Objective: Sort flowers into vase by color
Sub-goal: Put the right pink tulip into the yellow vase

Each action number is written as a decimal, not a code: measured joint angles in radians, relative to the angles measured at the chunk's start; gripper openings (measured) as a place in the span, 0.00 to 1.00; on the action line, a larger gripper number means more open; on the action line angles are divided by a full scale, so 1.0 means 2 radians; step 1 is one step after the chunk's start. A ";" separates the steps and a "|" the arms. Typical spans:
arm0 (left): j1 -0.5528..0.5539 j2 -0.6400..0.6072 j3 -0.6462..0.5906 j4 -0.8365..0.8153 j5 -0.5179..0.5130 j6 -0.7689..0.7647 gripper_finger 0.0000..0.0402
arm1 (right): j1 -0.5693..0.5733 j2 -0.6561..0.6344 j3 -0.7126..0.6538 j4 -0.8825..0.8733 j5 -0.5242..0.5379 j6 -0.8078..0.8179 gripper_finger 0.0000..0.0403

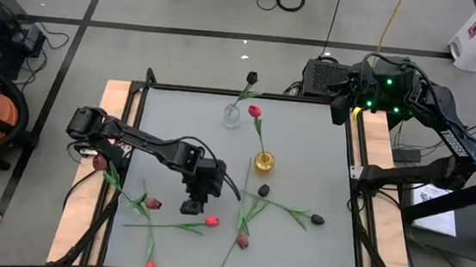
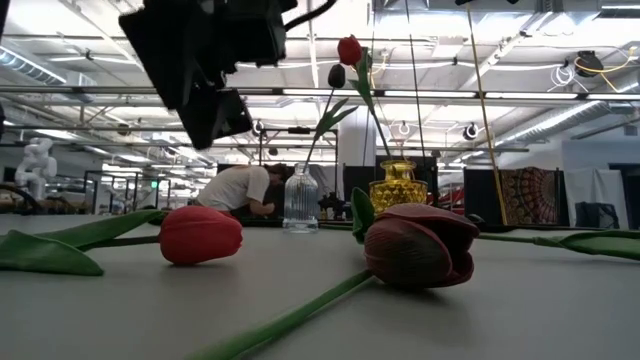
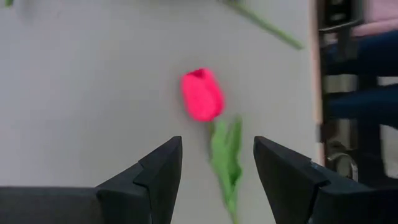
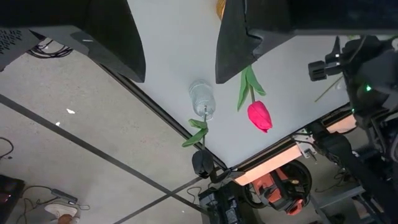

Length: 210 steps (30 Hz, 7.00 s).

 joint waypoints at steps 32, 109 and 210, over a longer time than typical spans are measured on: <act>0.040 0.063 0.000 -0.005 -0.021 0.041 0.51 | 0.000 0.000 0.000 0.000 0.000 0.000 0.46; 0.021 0.087 -0.072 0.118 0.060 -0.096 0.51 | 0.000 0.000 0.000 0.000 0.000 0.000 0.46; -0.055 0.089 -0.073 0.136 0.057 -0.210 0.05 | 0.000 0.000 0.000 0.000 0.000 0.000 0.46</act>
